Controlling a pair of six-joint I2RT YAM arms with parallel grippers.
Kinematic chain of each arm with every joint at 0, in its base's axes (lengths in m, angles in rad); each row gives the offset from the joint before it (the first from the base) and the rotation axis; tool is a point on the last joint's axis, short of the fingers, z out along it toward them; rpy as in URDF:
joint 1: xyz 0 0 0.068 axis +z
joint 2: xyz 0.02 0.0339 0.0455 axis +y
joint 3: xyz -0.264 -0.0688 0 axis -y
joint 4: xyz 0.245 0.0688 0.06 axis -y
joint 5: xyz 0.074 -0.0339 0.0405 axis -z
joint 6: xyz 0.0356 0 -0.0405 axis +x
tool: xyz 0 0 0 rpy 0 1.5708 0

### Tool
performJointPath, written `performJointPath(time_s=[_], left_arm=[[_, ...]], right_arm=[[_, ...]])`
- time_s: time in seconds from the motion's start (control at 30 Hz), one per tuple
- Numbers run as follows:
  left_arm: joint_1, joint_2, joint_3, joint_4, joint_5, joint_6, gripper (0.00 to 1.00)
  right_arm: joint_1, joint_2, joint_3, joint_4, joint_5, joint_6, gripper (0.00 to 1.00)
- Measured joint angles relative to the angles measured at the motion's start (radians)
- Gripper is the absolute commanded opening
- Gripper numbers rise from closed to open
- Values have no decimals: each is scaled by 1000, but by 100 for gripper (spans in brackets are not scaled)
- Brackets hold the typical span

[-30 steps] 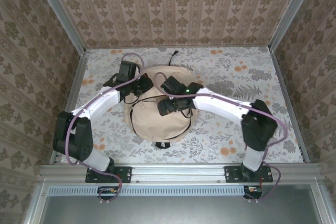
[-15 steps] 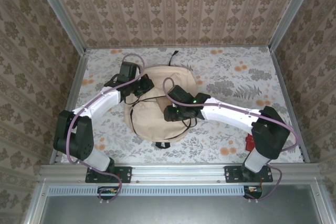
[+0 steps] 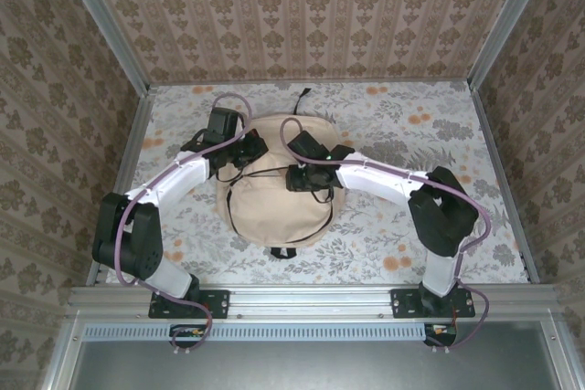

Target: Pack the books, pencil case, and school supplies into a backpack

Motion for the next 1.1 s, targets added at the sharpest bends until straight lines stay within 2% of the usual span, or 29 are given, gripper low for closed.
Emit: performJointPath(time_s=[0.13, 0.3, 0.43, 0.6, 0.87, 1.1], left_arm=[[0, -2, -3, 0, 0, 0, 0], [5, -2, -3, 1, -1, 0, 0], [6, -2, -3, 0, 0, 0, 0], [6, -2, -3, 0, 5, 0, 0], [6, -2, -3, 0, 7, 0, 0], [6, -2, -3, 1, 6, 0, 0]], right_arm=[[-18, 24, 31, 11, 21, 24, 23], [-20, 28, 27, 42, 23, 80, 7], [-19, -16, -61, 142, 27, 118, 0], [3, -87, -163, 267, 25, 182, 0], [35, -41, -153, 359, 10, 233, 0], [24, -15, -140, 357, 101, 240, 0]])
